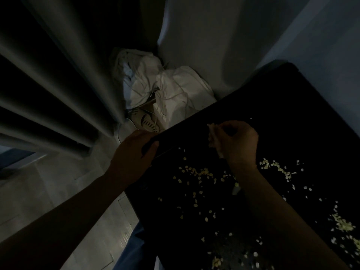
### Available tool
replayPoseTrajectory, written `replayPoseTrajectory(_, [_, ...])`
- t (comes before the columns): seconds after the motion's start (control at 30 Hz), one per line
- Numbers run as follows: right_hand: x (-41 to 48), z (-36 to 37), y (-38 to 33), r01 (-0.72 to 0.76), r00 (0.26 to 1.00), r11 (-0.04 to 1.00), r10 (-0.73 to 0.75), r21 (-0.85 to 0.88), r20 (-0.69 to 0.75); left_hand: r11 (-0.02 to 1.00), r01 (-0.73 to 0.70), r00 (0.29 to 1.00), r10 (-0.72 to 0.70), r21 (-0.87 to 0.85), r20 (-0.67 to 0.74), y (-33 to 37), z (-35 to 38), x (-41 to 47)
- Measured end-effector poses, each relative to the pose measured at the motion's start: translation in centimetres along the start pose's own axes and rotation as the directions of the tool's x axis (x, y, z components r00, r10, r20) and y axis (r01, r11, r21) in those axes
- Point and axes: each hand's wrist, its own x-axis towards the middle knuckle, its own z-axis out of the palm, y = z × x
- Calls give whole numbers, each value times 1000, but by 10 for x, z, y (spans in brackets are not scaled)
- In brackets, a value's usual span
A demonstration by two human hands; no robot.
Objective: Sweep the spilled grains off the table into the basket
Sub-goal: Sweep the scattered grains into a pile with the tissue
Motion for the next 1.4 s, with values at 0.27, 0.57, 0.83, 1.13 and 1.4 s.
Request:
replayPoseTrajectory(0.27, [30, -9, 6, 68, 986, 994, -80, -82, -150, 1000, -11, 1000, 11, -8, -12, -1, 1, 0])
replayPoseTrajectory(0.57, [-21, 25, -1, 454, 886, 877, -427, -154, 183, 1000, -15, 1000, 15, 12, -4, 0, 1, -1])
replayPoseTrajectory(0.83, [21, 14, 21, 141, 988, 985, -146, -98, -44, 999, -44, 998, 45, 20, -39, -1, 1, 0])
replayPoseTrajectory(1.13, [-35, 3, 13, 538, 797, 840, -476, -77, 372, 999, -29, 999, 30, 31, -37, -1, 1, 2])
replayPoseTrajectory(1.4, [-24, -46, 19, 466, 883, 861, -440, -202, 163, 999, -11, 999, 13, 45, -35, -1, 1, 1])
